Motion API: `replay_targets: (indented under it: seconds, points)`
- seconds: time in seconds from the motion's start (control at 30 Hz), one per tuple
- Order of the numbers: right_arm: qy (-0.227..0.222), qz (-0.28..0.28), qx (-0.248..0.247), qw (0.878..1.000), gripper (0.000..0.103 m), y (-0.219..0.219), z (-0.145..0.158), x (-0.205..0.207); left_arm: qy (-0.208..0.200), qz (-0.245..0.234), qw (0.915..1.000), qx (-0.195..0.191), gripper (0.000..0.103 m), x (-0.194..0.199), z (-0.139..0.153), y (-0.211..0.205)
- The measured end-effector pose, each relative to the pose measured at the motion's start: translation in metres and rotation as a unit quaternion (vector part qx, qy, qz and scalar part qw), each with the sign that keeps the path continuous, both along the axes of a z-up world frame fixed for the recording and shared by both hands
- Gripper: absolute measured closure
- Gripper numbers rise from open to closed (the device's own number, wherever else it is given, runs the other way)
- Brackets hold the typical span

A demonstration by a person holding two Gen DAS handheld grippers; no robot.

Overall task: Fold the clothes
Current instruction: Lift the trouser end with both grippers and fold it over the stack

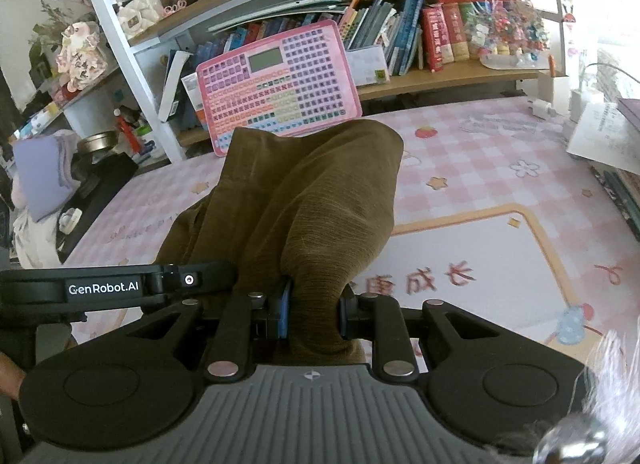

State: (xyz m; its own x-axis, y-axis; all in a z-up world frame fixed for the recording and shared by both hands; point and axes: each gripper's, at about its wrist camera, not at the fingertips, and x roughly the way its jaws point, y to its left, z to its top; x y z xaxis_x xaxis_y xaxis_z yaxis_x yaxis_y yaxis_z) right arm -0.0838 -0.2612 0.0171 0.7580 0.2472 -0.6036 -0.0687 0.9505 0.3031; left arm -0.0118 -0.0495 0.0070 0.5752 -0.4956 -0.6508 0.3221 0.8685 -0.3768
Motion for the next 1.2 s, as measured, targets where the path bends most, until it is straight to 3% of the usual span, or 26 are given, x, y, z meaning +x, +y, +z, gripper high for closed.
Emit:
replay_targets:
  seconds: [0.4, 0.73, 1.0, 1.2]
  points:
    - [0.009, 0.007, -0.007, 1.0, 0.083, 0.062, -0.003, 0.062, 0.017, 0.009, 0.9996, -0.019, 0.071, 0.056, -0.01, 0.065]
    - [0.018, 0.029, -0.019, 0.999, 0.083, 0.105, -0.009, 0.14, 0.037, 0.035, 0.9981, -0.034, 0.071, 0.123, -0.022, 0.107]
    - [0.006, 0.049, -0.011, 0.999, 0.083, 0.121, -0.017, 0.212, 0.031, 0.065, 0.9963, -0.047, 0.071, 0.177, -0.025, 0.127]
    - [0.002, 0.044, 0.025, 0.999, 0.082, 0.114, -0.028, 0.257, 0.029, 0.08, 0.9944, -0.062, 0.071, 0.211, -0.032, 0.135]
